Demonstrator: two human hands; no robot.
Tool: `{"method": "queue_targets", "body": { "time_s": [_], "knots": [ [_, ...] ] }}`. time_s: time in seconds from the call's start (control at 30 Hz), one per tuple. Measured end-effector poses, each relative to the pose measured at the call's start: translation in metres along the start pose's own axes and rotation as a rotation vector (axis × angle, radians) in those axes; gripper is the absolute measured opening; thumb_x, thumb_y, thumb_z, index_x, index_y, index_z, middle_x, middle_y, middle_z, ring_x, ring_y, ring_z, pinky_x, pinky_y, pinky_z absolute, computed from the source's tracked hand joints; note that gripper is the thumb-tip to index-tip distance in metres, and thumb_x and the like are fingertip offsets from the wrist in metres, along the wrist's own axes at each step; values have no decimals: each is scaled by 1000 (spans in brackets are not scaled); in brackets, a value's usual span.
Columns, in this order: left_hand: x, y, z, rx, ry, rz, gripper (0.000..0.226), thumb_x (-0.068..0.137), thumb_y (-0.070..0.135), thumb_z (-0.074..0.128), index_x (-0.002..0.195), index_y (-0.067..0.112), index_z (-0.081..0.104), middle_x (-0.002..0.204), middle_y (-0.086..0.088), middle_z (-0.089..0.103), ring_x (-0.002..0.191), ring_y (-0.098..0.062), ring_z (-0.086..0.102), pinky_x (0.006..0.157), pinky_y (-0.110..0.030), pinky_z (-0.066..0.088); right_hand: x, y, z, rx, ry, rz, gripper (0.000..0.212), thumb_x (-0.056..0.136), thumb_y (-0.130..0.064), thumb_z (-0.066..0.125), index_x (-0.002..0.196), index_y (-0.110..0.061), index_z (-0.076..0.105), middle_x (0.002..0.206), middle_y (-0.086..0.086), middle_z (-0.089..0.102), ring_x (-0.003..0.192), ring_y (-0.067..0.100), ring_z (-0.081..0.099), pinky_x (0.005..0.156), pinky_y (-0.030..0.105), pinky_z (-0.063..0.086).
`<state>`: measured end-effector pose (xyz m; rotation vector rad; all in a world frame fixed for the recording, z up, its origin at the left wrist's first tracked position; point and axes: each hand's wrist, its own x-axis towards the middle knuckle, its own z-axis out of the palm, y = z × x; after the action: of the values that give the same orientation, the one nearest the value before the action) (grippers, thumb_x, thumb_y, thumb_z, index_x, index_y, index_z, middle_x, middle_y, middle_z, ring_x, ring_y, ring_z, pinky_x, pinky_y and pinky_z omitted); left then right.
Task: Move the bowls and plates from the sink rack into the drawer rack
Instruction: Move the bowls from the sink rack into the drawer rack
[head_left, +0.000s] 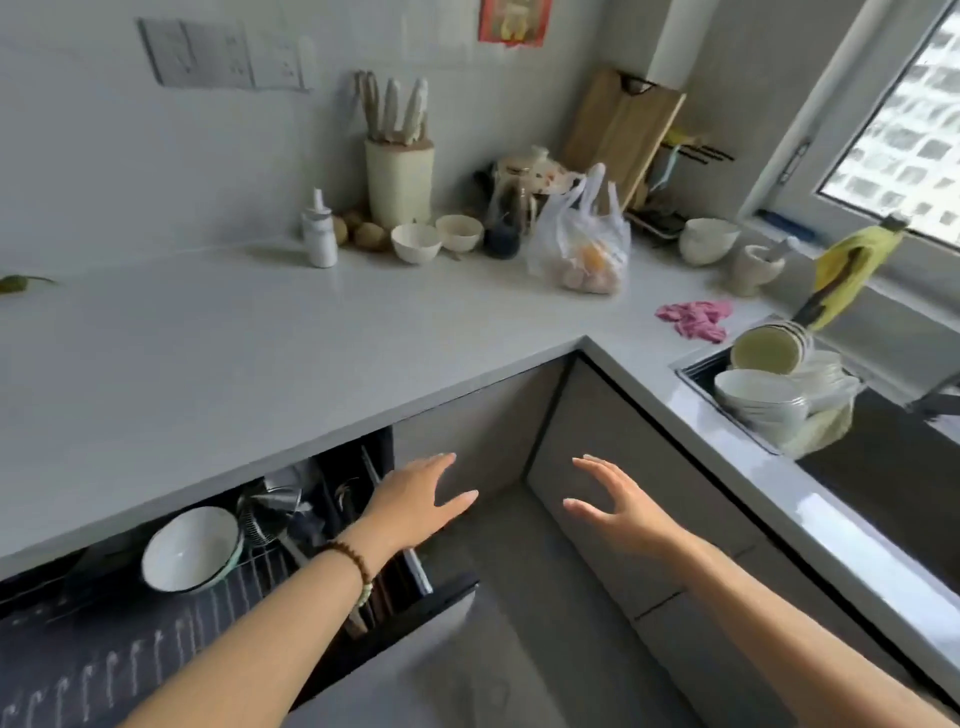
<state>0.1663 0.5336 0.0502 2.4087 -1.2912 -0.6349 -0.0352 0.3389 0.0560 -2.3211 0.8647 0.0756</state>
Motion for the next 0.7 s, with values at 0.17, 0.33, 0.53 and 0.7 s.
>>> {"method": "queue_targets", "body": {
  "time_s": [0.17,0.33,0.53,0.7],
  "knots": [
    [79,124,27,151,-1,236,72,88,62,40,146,22,28,152,3,33,139,-15,31,113,-32,24,-21,90,-91,-76,129,94,69,86,-53,61,146,-32,34,156,-7,26,143,11,25,118,33,23],
    [158,218,58,264,-30,412,73,87,64,39,145,21,29,150,3,35,138,-14,32,114,-34,25,-26,166,-150,-107,219,212,70,87,-53,59,148,-30,31,158,-6,23,145,13,23,117,31,21],
    [268,302,95,322,-86,527,72,88,62,39,145,19,28,152,2,33,139,-17,30,115,-36,24,3,253,-204,-164,255,311,72,87,-58,56,148,-31,29,158,-5,23,145,18,25,119,36,24],
    [341,354,124,361,-120,597,68,88,60,42,143,20,33,146,3,41,133,-17,38,110,-35,31,42,308,-232,-203,250,346,74,86,-57,57,149,-31,28,159,-5,22,145,17,23,119,34,19]
  ]
}}
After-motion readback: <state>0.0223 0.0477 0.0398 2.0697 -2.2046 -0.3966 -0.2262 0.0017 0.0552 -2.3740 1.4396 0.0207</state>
